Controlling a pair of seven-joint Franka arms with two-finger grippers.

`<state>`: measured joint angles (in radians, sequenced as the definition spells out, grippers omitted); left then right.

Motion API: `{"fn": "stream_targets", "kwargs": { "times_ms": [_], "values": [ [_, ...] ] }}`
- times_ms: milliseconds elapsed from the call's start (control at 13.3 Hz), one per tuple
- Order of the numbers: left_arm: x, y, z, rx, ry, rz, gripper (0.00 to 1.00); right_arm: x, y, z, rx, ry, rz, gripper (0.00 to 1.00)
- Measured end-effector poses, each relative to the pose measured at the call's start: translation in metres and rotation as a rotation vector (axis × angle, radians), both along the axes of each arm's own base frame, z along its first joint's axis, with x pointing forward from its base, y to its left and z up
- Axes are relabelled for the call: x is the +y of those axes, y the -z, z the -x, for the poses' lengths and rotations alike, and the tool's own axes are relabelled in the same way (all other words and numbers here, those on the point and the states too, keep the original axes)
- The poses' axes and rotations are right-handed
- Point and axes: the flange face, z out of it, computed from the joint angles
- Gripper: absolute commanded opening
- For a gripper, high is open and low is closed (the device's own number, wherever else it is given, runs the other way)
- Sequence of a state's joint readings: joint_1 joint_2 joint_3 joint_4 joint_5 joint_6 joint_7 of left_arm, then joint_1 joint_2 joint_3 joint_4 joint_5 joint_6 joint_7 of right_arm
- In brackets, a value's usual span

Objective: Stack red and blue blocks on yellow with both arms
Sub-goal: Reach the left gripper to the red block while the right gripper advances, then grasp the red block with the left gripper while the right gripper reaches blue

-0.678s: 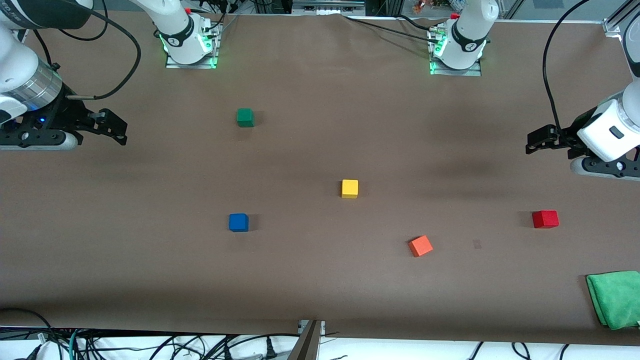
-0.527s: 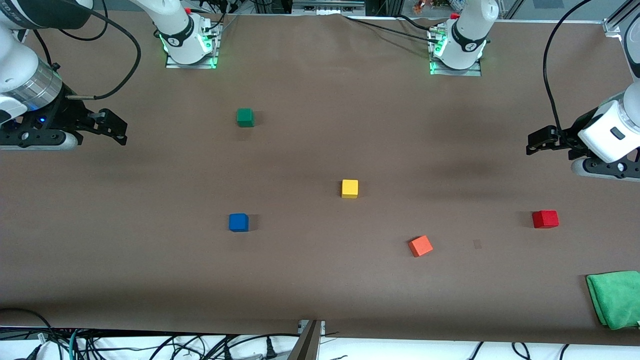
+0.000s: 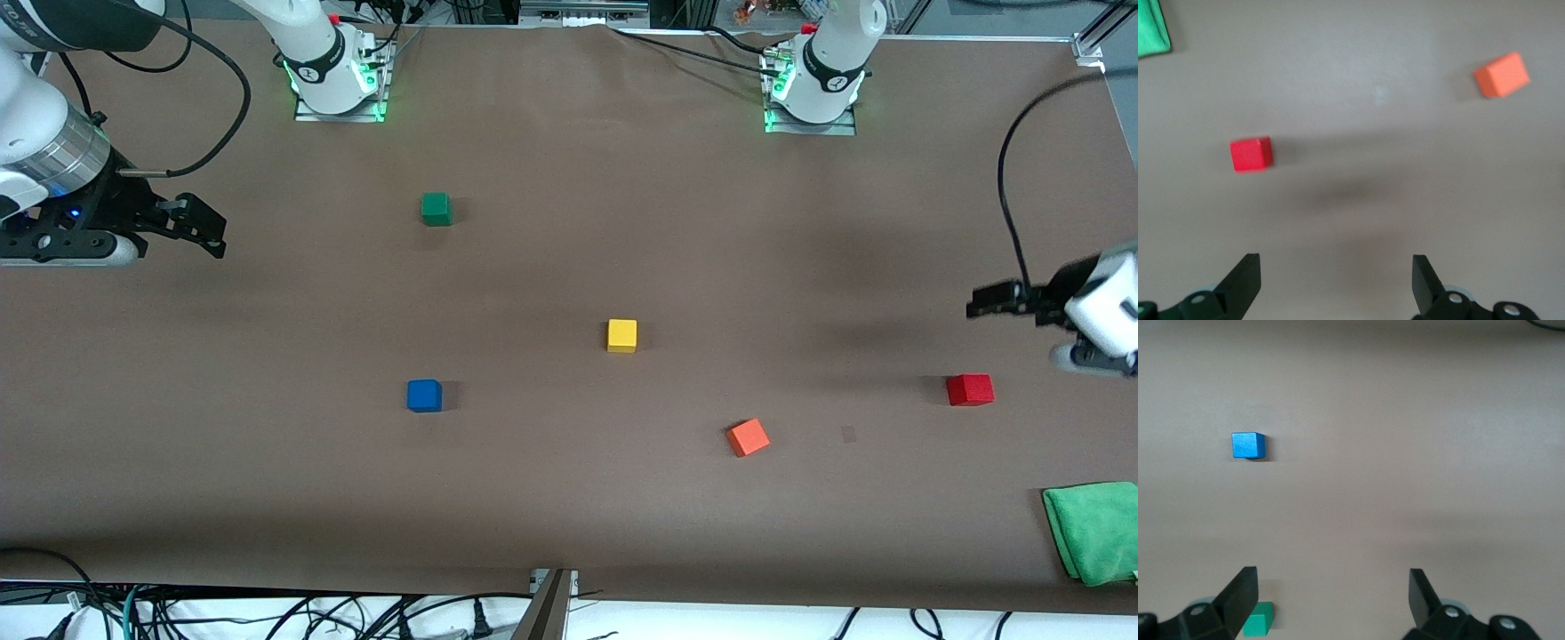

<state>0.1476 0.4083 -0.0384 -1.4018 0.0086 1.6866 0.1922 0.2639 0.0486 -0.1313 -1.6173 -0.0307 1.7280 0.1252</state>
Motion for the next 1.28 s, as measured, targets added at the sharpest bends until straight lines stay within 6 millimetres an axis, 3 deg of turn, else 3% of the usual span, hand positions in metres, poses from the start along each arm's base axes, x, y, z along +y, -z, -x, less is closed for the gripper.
{"fn": "stream_targets", "kwargs": {
  "times_ms": [301, 603, 829, 1055, 1205, 1281],
  "values": [
    [0.038, 0.086, -0.029, -0.023, 0.058, -0.057, 1.00, 0.000, 0.000, 0.000, 0.000, 0.000, 0.000, 1.00],
    [0.098, 0.167, -0.038, -0.062, 0.077, -0.052, 1.00, 0.001, 0.000, 0.000, 0.000, -0.002, 0.000, 1.00],
    [0.118, 0.202, -0.040, -0.095, 0.076, -0.055, 1.00, 0.004, 0.008, -0.003, 0.014, -0.005, 0.003, 1.00],
    [0.129, 0.227, -0.037, -0.095, 0.076, -0.051, 1.00, 0.012, 0.033, -0.012, 0.055, -0.014, 0.014, 1.00],
    [0.138, 0.238, -0.033, -0.089, 0.067, -0.046, 1.00, 0.015, 0.058, -0.020, 0.097, -0.015, 0.025, 1.00],
    [0.142, 0.245, -0.030, -0.082, 0.062, -0.043, 1.00, 0.018, 0.082, -0.027, 0.135, -0.016, 0.035, 1.00]
  ]
}}
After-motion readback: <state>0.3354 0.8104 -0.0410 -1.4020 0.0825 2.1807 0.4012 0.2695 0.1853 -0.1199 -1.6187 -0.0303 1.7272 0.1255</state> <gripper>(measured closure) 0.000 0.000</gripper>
